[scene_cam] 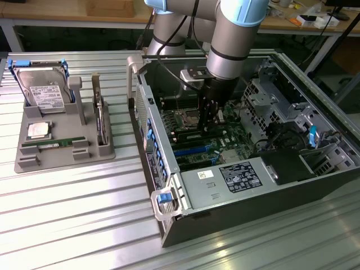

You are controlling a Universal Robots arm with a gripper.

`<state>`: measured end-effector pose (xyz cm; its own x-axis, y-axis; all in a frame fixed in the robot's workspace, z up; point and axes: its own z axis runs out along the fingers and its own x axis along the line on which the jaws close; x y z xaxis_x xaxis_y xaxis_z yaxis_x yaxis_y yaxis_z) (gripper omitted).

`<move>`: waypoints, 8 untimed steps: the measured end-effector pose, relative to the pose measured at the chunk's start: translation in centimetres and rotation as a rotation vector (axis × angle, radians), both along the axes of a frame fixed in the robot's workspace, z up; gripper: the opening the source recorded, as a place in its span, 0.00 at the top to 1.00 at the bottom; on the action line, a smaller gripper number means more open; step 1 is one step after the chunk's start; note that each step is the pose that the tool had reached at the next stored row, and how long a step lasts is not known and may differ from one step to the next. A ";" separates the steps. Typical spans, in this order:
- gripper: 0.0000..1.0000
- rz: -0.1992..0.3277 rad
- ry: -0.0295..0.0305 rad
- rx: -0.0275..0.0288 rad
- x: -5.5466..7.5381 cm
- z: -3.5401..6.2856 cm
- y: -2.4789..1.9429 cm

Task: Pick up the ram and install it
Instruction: 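Insert the ram into the slot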

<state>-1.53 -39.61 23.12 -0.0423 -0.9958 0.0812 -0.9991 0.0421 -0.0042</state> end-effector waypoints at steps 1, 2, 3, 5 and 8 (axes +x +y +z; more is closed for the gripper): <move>0.67 -0.001 0.0000 0.0001 0.0 0.00 0.00; 0.67 -0.002 0.0000 0.0001 0.0 0.00 0.00; 0.67 -0.002 0.0000 0.0001 0.0 0.00 0.00; 0.67 -0.004 0.0000 0.0000 0.0 0.00 0.00; 0.67 -0.007 0.0000 0.0001 0.0 0.00 0.00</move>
<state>-1.53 -39.61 23.12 -0.0494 -0.9955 0.0811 -0.9988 0.0492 -0.0042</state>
